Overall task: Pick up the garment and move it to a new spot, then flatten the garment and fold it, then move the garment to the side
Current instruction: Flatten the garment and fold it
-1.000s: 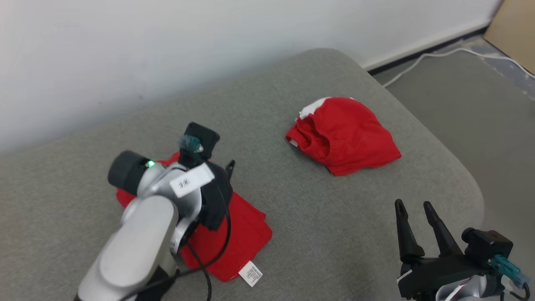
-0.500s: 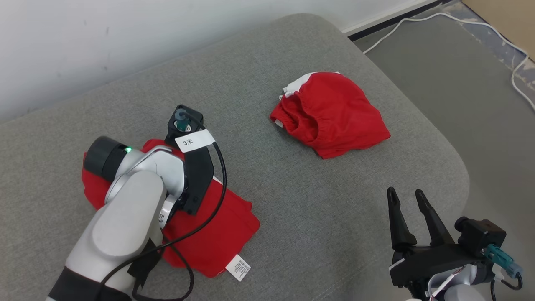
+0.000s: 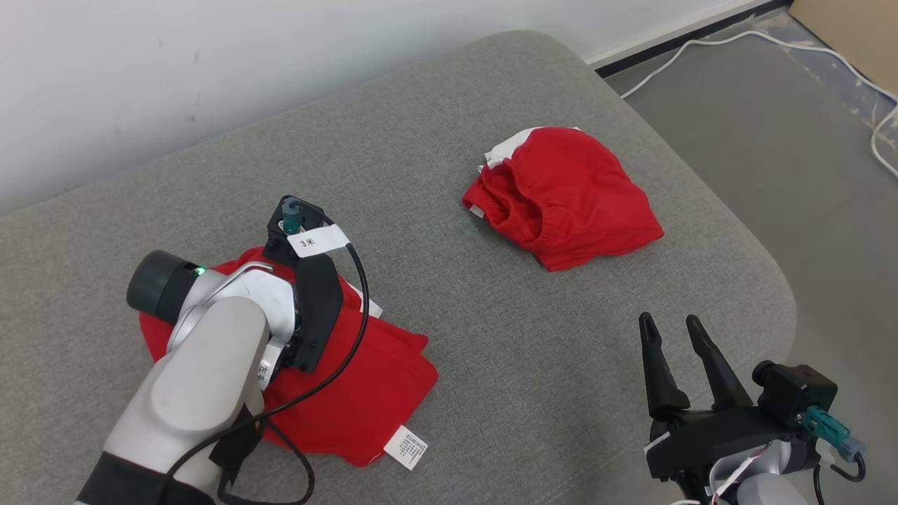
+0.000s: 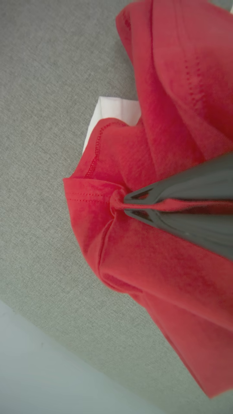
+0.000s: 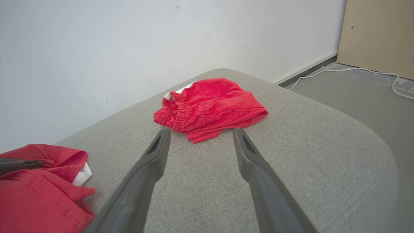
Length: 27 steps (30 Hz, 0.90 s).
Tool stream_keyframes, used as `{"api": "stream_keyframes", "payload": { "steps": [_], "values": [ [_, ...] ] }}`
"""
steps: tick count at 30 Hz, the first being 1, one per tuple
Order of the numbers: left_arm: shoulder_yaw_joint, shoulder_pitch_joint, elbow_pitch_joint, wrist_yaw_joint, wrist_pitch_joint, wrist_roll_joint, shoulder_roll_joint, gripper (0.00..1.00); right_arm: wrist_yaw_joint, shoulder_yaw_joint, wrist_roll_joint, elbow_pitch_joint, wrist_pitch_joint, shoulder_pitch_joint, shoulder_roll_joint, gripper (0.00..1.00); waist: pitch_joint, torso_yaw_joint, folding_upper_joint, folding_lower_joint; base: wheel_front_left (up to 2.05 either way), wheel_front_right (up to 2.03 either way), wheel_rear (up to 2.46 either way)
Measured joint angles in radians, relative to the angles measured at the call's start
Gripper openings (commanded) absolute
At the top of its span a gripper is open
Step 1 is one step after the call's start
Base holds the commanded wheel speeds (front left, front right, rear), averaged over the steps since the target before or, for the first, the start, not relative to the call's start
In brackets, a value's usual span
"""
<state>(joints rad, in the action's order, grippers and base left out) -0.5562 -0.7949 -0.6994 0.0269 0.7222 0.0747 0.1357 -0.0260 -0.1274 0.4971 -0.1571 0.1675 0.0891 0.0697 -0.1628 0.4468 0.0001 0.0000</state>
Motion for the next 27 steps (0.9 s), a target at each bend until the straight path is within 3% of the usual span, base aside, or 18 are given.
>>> {"api": "stream_keyframes", "payload": {
  "steps": [4,10,27],
  "values": [
    [0.016,-0.004,-0.002,-0.002,-0.023,0.017,-0.016,0.0,0.0,0.0,0.0,-0.005,0.0,0.001,0.0,1.0,0.003,0.0,0.0,0.0,0.0,0.0,0.0],
    [0.042,-0.075,0.023,0.009,-0.153,0.062,-0.064,0.0,0.0,0.0,0.0,-0.021,0.002,0.001,0.0,1.0,0.019,-0.005,0.0,-0.0001,0.0,0.0,0.0],
    [0.099,-0.312,0.138,0.045,-0.632,0.194,-0.106,0.0,0.001,-0.002,0.0,-0.045,0.01,0.0,0.002,1.0,0.075,-0.021,-0.0001,-0.0001,0.0,0.0,0.0]
  ]
}}
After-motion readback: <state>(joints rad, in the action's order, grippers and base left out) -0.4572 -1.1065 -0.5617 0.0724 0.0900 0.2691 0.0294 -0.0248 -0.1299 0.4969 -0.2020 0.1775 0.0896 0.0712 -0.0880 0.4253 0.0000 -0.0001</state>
